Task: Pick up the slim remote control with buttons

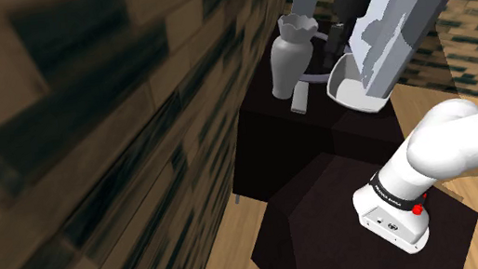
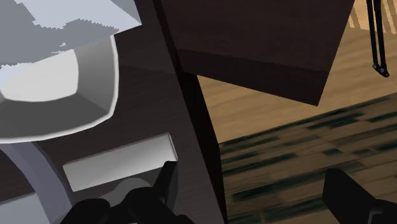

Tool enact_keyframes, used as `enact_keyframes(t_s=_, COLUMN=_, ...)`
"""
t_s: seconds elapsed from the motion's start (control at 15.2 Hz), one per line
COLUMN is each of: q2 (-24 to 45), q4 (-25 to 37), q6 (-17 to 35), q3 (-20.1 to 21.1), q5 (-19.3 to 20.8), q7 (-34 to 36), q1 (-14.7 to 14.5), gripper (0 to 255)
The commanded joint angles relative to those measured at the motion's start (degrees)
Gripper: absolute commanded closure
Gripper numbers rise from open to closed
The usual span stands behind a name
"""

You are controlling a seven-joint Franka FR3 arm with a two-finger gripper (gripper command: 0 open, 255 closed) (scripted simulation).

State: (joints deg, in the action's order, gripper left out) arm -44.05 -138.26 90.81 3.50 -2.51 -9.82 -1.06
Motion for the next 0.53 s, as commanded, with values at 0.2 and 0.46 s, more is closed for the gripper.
enact_keyframes(t_s=0.2, q2=3.1, q4=-2.8, q6=6.4, q3=1.1, q5=-0.5, q7=6.2, q1=2.8, gripper=0)
enact_keyframes(t_s=0.46, q2=8.1, q4=-5.6, q6=15.0, q3=2.3, q5=-0.7, q7=14.5, q1=6.5, gripper=0)
